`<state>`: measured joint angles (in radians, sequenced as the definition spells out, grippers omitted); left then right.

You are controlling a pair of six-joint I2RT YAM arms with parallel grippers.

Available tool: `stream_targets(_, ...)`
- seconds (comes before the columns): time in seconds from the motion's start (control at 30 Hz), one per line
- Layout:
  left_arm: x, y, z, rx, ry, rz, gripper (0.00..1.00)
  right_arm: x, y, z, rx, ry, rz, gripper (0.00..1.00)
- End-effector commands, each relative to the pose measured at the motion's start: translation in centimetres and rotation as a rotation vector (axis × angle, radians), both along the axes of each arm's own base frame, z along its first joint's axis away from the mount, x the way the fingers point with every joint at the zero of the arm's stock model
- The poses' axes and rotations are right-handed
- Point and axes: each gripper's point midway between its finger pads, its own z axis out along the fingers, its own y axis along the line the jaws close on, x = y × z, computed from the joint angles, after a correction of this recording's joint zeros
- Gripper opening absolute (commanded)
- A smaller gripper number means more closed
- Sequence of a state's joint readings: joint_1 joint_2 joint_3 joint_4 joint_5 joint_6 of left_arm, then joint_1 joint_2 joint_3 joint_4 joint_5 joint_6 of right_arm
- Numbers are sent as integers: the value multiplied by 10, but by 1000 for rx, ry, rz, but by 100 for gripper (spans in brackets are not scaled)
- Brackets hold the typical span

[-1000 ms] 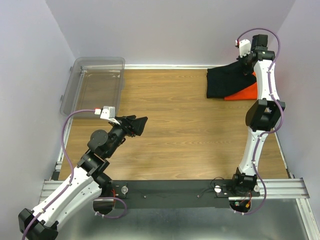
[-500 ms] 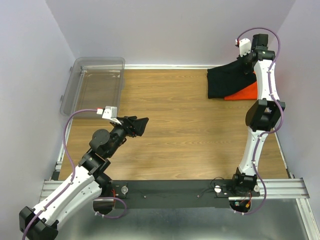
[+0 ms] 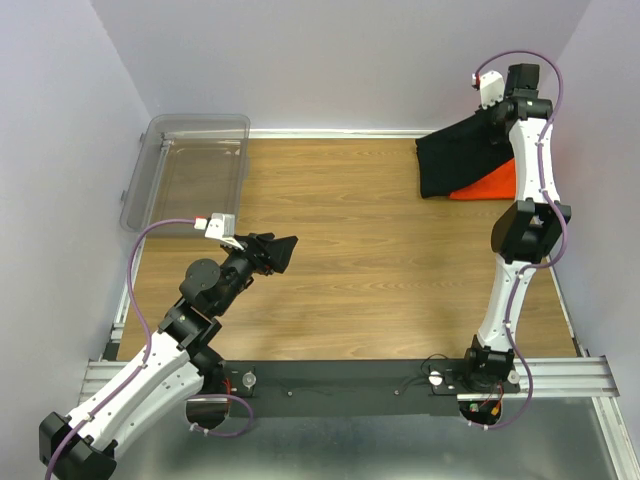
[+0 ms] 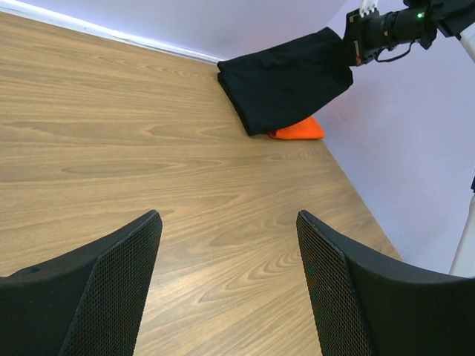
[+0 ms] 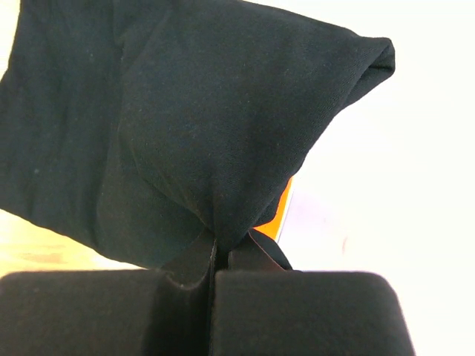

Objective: Fold and stack the t-shirts
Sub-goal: Neatly place the folded tshirt to the corner

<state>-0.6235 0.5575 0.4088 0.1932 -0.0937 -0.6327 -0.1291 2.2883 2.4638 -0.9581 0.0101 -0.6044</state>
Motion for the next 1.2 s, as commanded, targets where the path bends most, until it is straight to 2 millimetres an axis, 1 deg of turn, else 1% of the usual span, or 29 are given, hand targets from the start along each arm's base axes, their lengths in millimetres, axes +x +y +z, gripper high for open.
stream_targets(0.0, -1, -2, -2, -6, -11, -12, 81, 4, 14, 57, -29, -140, 41, 0)
stream_targets(0.07, -1, -1, -3, -5, -9, -10, 82, 3, 19, 56, -25, -136, 48, 1)
stream_targets(0.1, -1, -1, -2, -6, -13, -11, 81, 4, 28, 55, -3, -137, 71, 1)
stream_targets(0.17, -1, 0, -3, -3, -9, -8, 82, 4, 33, 57, 4, -143, 78, 1)
stream_targets(0.2, -2, 0, -3, -4, -10, -7, 81, 4, 37, 59, 7, -148, 85, 1)
stream_targets(0.23, -2, 1, -5, -2, -8, -4, 81, 3, 38, 64, 7, -155, 86, 1)
stream_targets(0.37, -3, 2, -5, -3, -11, -2, 82, 0, 45, 73, 1, -170, 97, 1)
stream_targets(0.47, -2, 1, -6, -1, -8, -4, 81, 0, 42, 79, -13, -184, 85, 1)
stream_targets(0.5, -2, 0, -5, 0, -9, -7, 82, -1, 37, 80, -33, -183, 64, 1)
stream_targets(0.77, -1, 1, -3, 2, -15, -5, 82, 0, 29, 78, -68, -176, 41, 1)
stream_targets(1.17, -1, -1, -8, 6, -7, -8, 82, 2, 16, 74, -117, -164, 19, 1)
